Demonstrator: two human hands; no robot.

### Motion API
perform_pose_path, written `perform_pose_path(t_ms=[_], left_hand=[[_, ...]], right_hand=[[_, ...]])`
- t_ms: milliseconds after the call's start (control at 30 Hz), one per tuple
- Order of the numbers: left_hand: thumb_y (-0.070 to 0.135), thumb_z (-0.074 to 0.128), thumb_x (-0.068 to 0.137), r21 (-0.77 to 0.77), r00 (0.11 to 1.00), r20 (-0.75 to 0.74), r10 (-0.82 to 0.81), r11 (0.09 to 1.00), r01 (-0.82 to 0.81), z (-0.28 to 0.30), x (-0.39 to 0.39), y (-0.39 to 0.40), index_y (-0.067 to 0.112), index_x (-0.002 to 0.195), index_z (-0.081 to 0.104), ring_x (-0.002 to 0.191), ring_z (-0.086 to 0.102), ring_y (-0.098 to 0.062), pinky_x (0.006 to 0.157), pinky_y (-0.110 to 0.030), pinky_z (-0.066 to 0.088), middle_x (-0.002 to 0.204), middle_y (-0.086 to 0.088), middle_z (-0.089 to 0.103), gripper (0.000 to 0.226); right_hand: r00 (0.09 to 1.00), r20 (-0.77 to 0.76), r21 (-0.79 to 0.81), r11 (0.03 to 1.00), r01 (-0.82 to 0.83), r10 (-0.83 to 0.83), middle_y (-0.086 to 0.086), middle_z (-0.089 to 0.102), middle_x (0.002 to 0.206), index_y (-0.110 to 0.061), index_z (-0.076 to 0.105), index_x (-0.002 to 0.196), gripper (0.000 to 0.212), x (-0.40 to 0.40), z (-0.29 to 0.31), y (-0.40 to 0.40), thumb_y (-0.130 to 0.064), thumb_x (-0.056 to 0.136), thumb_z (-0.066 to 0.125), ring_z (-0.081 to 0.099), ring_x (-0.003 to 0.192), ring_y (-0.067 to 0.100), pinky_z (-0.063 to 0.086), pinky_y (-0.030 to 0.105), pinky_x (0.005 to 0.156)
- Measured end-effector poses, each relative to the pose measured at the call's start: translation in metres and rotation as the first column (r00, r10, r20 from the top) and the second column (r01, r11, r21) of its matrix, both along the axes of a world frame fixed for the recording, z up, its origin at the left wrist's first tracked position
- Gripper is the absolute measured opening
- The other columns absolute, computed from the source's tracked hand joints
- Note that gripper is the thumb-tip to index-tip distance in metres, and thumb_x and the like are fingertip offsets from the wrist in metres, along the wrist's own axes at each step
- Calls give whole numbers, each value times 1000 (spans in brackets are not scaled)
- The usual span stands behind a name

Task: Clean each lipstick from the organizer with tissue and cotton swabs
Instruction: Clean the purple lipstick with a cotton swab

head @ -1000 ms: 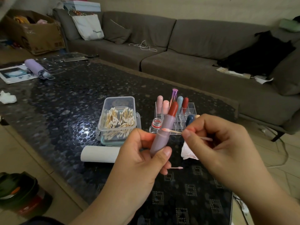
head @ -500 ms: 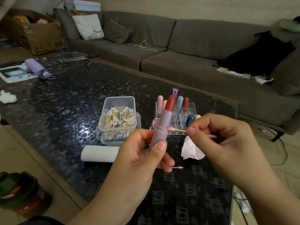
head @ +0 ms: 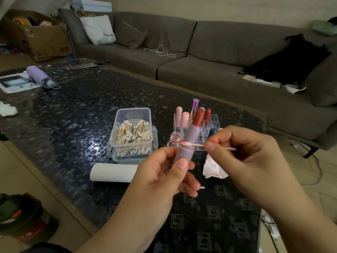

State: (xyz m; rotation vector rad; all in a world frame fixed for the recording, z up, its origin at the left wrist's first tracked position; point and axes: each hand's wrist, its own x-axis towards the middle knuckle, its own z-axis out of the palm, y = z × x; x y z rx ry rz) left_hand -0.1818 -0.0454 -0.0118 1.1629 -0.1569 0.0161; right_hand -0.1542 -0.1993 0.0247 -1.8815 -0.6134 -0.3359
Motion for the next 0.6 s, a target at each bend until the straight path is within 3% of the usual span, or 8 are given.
perform_pose_path(t_ms=[233,367,467,567,600], left_hand=[[27,54,78,-24,998,-2,-61,998,61,-1,0,0,20,84,73,59,57,-13,55,-22,48,74,0,63,21],[26,50,79,-93,997,-17,-81,993,79,-1,-1,-5,21,84,74,56,50,-12,57,-23,47,68,1,57,25],[24,50,79,-215,991,-51,-122,971,108,-1,-1,-4,13,83,74,53,44,-12,56,-24,47,66,-2,53,26],[26,68,76,-315,975,-52,-214,930,188,-5,3,-2,9,89,73,54,45,-12,57,-26,48,67,-3,52,22],[31,78,70,-340,967,-44,-250,914,221,-6,4,-2,8,91,73,54,46,-12,58,-27,49,67,-3,52,31]], right_hand=[[1000,-13,-10,1000,-3,3,9,57,63,-24,67,78,19,1,0,-4,-42,75,59,46,54,20,39,15,52],[998,-48,-14,999,-34,33,5,52,57,-23,66,77,22,1,0,-1,-43,74,59,41,50,8,36,15,49],[995,-99,22,999,-24,26,-4,50,52,-22,66,73,11,3,3,-4,-32,75,67,40,48,1,34,10,48],[991,-125,63,997,-37,45,-7,52,55,-22,67,71,9,3,3,-5,-31,75,67,42,50,-1,35,8,49],[991,-121,61,997,-55,62,-8,53,56,-23,67,72,13,2,2,-3,-36,75,66,43,51,-1,36,9,50]])
